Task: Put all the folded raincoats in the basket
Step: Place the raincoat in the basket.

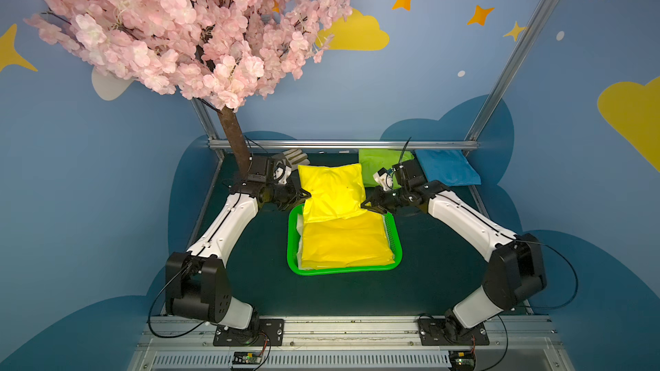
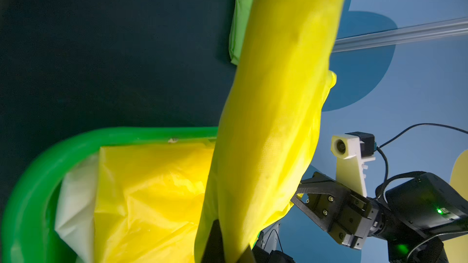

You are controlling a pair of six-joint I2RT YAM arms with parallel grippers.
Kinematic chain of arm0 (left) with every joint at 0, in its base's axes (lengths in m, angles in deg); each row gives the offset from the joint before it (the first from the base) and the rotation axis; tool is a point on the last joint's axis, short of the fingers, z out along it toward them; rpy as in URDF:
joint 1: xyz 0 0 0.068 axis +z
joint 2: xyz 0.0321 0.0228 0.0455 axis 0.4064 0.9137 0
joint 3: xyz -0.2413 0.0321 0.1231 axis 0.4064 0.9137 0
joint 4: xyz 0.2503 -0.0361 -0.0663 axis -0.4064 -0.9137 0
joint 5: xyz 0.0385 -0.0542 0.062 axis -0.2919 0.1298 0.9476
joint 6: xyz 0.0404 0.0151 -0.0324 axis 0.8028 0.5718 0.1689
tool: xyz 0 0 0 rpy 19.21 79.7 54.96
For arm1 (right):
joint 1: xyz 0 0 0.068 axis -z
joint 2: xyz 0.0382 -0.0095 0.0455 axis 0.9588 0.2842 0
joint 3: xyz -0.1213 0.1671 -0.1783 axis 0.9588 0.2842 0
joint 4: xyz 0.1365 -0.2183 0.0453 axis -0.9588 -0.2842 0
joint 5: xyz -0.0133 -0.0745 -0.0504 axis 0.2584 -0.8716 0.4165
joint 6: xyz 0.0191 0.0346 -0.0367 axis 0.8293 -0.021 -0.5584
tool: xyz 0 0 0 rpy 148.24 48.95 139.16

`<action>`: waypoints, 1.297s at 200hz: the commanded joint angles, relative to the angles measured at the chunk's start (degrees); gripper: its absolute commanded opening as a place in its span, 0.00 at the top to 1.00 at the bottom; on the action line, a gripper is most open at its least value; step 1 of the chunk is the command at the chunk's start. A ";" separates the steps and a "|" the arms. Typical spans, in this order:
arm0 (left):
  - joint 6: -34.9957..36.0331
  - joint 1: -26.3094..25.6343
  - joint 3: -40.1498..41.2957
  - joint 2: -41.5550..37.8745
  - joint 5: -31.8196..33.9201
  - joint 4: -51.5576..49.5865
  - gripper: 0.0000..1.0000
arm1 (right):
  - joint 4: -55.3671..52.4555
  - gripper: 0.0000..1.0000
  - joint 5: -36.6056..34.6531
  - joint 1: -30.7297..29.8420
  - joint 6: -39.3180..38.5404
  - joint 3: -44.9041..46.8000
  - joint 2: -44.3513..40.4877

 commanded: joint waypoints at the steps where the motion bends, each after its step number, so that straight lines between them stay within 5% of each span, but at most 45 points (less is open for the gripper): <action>1: -0.24 -2.92 4.01 -1.42 2.12 -0.38 0.98 | -0.23 1.00 -0.41 -1.25 0.93 7.38 -7.00; 66: -1.86 -10.00 16.00 -4.43 6.38 4.16 0.98 | 0.92 1.00 -1.69 -1.76 3.17 24.61 -18.97; 145: -1.70 -10.35 19.31 -4.86 8.98 5.60 0.97 | 2.36 1.00 -3.00 -2.40 2.59 27.93 -18.13; 178: -1.71 -10.39 20.56 -5.04 10.17 6.22 0.86 | 3.21 1.00 -2.50 -2.73 2.92 28.14 -17.12; 196: -1.25 -10.42 20.41 -5.04 10.04 5.43 0.68 | 2.56 1.00 -2.25 -2.98 2.94 27.80 -17.06; 218: -0.39 -10.35 19.24 -6.13 11.45 2.71 0.50 | 0.90 0.72 -3.04 -3.26 2.80 27.79 -18.62; 242: 0.66 -10.15 17.66 -8.24 13.50 -1.00 0.46 | -1.53 0.53 -3.78 -3.30 2.02 27.53 -20.54; 259: 1.57 -9.61 15.75 -9.70 14.93 -5.06 0.46 | -4.71 0.48 -4.21 -3.20 0.33 26.18 -21.70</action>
